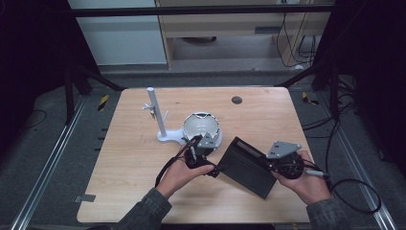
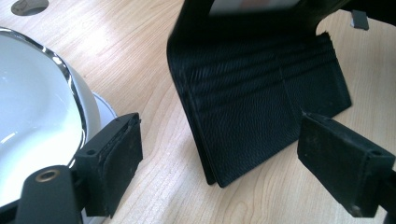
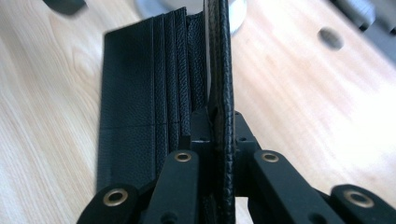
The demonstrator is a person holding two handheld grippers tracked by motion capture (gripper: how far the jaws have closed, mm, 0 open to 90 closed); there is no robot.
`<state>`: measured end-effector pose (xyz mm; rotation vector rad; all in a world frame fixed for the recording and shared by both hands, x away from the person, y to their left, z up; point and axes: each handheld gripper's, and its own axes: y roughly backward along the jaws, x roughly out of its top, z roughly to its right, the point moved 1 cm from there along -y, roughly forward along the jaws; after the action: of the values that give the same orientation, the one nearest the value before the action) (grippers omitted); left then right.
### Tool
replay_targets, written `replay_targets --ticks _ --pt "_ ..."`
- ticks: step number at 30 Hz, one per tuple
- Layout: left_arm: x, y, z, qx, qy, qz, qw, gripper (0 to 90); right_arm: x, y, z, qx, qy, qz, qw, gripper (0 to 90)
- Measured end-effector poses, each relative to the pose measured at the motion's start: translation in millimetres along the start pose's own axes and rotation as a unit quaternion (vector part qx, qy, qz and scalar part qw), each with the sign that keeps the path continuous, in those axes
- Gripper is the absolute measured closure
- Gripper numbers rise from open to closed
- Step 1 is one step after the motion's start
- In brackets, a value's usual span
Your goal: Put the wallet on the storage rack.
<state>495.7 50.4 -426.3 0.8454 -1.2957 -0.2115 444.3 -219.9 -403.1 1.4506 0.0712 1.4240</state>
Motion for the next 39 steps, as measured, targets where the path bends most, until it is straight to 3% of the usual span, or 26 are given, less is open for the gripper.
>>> replay_targets --ticks 14,22,35,39 --pt "22.2 24.1 -3.5 0.014 -0.027 0.015 0.9994 12.0 9.6 31.1 12.8 -0.012 -0.01 0.08 0.9967 84.4" --pt "28.2 34.6 -9.2 0.024 -0.024 0.025 0.9991 11.3 22.4 42.3 17.4 -0.015 -0.01 0.114 0.9933 84.5" --pt "44.3 41.1 -16.6 0.004 -0.021 0.048 0.9986 10.2 32.6 45.4 16.8 -0.005 -0.008 0.145 0.9894 84.4" --pt "47.9 34.3 -18.4 -0.009 -0.036 0.03 0.9988 10.2 34.4 45.0 16.1 -0.003 -0.008 0.15 0.9886 84.4"
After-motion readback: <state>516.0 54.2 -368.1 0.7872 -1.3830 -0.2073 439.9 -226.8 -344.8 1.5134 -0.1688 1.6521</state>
